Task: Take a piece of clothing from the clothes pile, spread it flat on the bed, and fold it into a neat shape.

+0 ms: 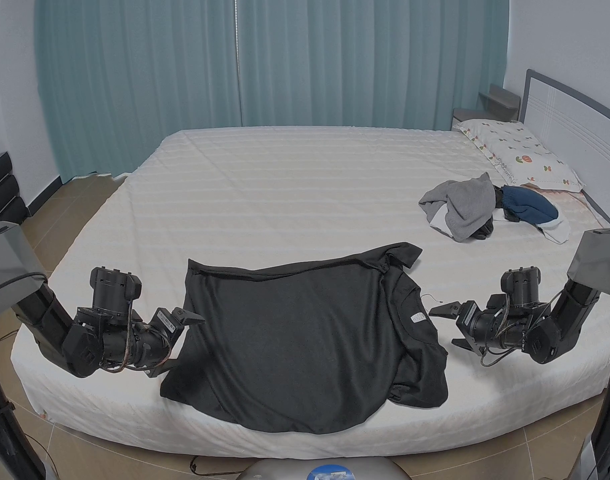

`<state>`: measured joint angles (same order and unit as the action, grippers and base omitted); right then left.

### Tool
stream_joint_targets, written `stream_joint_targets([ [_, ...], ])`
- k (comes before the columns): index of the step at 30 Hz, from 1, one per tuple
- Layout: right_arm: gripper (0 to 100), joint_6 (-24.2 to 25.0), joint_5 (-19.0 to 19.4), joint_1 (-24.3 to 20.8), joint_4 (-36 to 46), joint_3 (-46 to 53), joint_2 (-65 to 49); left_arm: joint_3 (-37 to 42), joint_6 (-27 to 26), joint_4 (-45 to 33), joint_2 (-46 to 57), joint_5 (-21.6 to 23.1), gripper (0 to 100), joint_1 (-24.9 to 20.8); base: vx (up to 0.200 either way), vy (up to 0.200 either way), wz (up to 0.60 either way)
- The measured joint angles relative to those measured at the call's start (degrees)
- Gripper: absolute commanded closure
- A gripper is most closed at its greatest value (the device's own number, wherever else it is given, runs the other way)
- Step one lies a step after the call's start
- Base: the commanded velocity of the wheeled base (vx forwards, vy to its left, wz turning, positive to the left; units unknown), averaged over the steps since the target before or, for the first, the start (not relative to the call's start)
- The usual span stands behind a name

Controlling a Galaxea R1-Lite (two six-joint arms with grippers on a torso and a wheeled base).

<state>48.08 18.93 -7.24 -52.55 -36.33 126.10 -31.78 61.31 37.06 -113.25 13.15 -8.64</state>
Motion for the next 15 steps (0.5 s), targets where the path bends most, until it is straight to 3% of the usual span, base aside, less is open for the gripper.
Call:
stream_joint_targets([
  [7, 0, -0.60, -0.22, -0.52, 2.06, 1.79, -1.68, 4.47, 0.28, 0.09, 1.68, 0.11, 0, 0.60, 0.000, 0.000, 0.00],
  [13, 0, -1.57, -0.24, -0.56, 2.96, 6.18, -4.57, 7.23, 0.24, 0.73, 2.26, -0.07, 0, 0.63, -0.200, 0.000, 0.00],
  [15, 0, -1.79, -0.22, -0.41, 2.90, 7.34, -5.35, 8.19, -0.05, 1.80, 2.21, -0.21, 0, 0.57, 0.000, 0.000, 0.00],
])
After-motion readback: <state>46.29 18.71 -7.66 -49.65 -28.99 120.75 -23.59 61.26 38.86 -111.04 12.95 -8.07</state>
